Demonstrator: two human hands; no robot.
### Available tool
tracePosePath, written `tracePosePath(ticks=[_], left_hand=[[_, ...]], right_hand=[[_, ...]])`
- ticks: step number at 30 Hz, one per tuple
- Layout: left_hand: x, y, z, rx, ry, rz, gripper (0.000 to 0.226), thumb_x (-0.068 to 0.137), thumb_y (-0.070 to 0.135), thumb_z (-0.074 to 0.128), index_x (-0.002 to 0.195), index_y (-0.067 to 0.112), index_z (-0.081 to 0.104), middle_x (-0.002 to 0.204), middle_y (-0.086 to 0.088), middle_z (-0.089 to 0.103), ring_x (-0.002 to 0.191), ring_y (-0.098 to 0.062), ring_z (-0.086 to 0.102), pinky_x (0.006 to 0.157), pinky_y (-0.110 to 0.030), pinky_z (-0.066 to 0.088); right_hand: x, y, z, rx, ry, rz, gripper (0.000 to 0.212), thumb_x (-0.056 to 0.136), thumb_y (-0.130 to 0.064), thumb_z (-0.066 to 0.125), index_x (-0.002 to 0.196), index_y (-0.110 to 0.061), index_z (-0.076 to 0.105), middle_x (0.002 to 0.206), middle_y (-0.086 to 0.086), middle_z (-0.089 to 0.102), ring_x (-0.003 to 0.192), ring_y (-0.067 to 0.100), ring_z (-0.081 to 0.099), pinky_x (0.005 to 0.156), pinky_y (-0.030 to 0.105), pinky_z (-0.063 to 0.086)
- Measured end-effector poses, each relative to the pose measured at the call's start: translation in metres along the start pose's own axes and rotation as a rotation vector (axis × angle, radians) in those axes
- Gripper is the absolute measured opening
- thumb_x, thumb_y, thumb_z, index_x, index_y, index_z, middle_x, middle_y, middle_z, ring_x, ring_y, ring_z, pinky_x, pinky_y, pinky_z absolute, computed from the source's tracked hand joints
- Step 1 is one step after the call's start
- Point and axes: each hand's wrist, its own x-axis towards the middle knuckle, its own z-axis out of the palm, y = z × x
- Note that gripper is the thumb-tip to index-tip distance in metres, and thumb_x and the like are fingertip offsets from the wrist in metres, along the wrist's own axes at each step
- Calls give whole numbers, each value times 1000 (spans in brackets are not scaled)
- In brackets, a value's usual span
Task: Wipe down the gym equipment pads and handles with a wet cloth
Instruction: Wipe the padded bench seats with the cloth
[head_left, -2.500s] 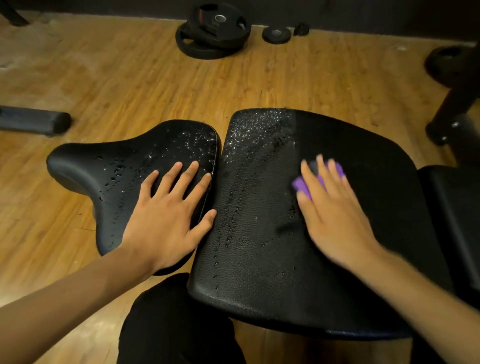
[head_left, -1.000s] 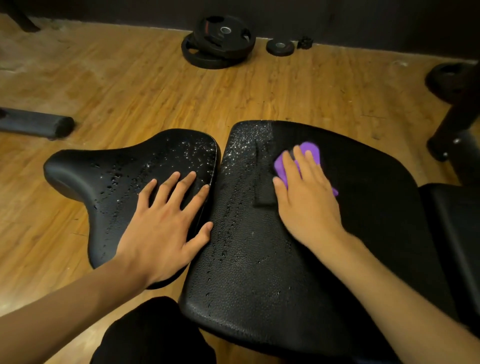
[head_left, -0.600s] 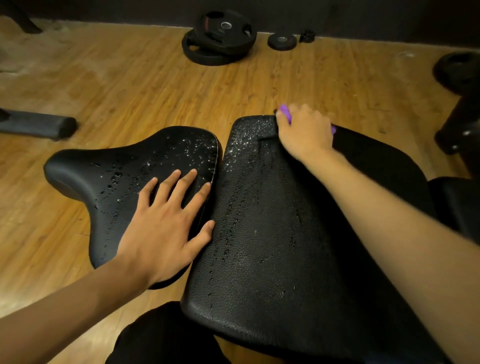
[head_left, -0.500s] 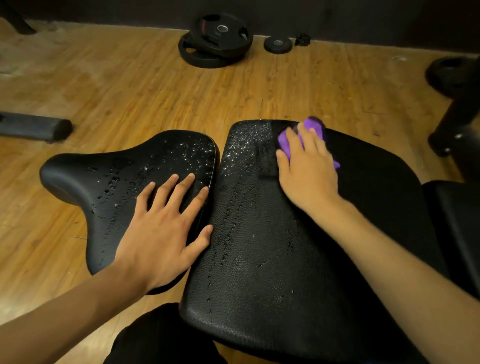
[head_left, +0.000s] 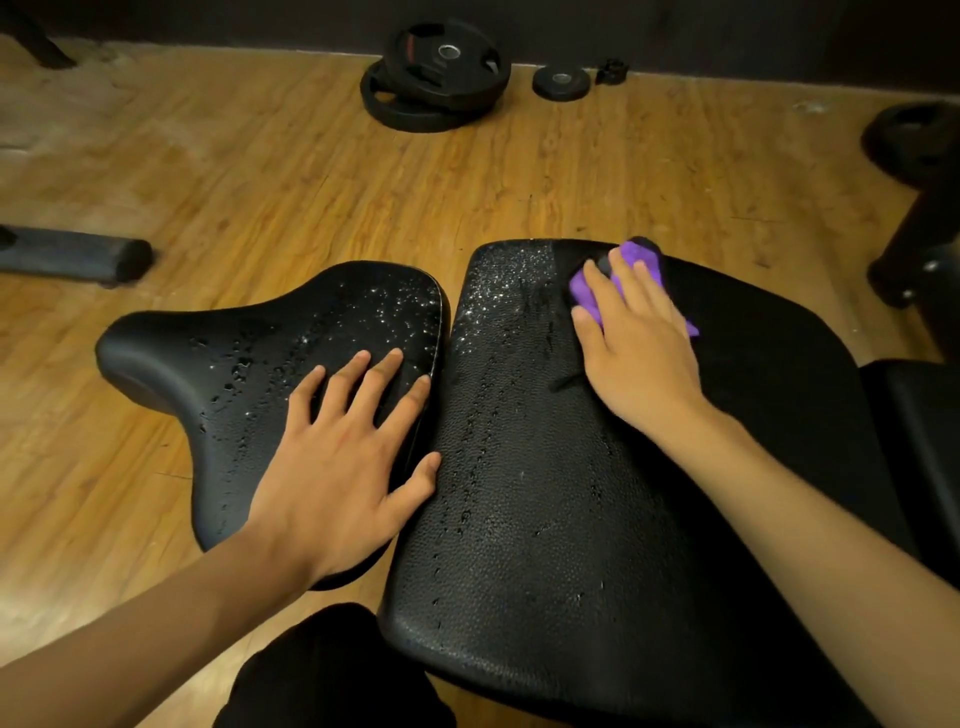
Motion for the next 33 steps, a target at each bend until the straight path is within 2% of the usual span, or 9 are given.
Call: tracePosePath(ticks=[3,8,11,15,22,26,29,31,33], left_hand=[[1,-2,0,1,4,1,74,102,66,16,158,24,42,164,-11,35,154,-35,28,122,-60,23],[1,-3,1,1,15,1,73,102,65,21,158,24,42,164,-11,36,153,-35,29,122,-60,23],[0,-1,0,7,8,1,73,102,65,21,158,24,42,164,-11,36,153,-34,29,122,-59,23],[0,-1,-1,4,13,0,74,102,66,20,158,24,42,164,-11,36,153,-34,29,122,-60,23],[0,-2,2,1,34,2,73,102,66,19,158,26,42,164,-8,36,153,-34,29,123,-59,23],[-1,-2,2,-5,40,8,72,102,66,19,157,26,43,162,-10,38,151,-35,32,122,-60,25],[0,-3,3,-16,53,17,72,102,66,19,156,26,45,162,-10,40,149,-37,35,120,-61,27],[0,-3,3,-19,59,19,72,102,66,18,156,26,45,162,-10,40,149,-37,35,120,-62,27],[1,-3,3,-16,64,22,73,102,67,16,157,27,44,163,-10,39,149,-37,34,120,-61,27]], right_hand=[[29,1,-4,-46,-76,0,58,109,-49,23,163,-27,22,172,0,7,158,21,0,126,38,1],[82,-18,-8,-48,-83,23,55,110,-46,22,159,-22,33,169,7,20,153,28,24,122,42,16],[20,-25,-3,-53,-71,-23,60,109,-47,17,164,-23,18,172,7,2,158,24,5,126,39,6],[-64,-31,-2,-26,-127,-136,69,99,-54,11,162,-28,19,171,1,3,158,18,-2,125,32,0],[86,-22,-3,-77,-167,-67,58,110,-49,23,163,-29,16,172,7,3,158,24,3,126,41,2],[-15,-25,5,-43,-63,-150,64,106,-51,18,162,-21,22,171,11,9,158,27,7,128,38,2],[-126,-29,-9,-7,-164,-247,69,100,-57,8,162,-28,17,170,0,2,158,17,-4,126,33,-3],[-126,-20,-19,-41,-250,-310,72,98,-61,4,163,-30,12,169,-4,-4,157,13,-12,124,29,-9],[-72,-9,-14,-92,-158,-312,72,99,-61,9,162,-28,19,171,3,5,158,19,-4,126,34,-4]])
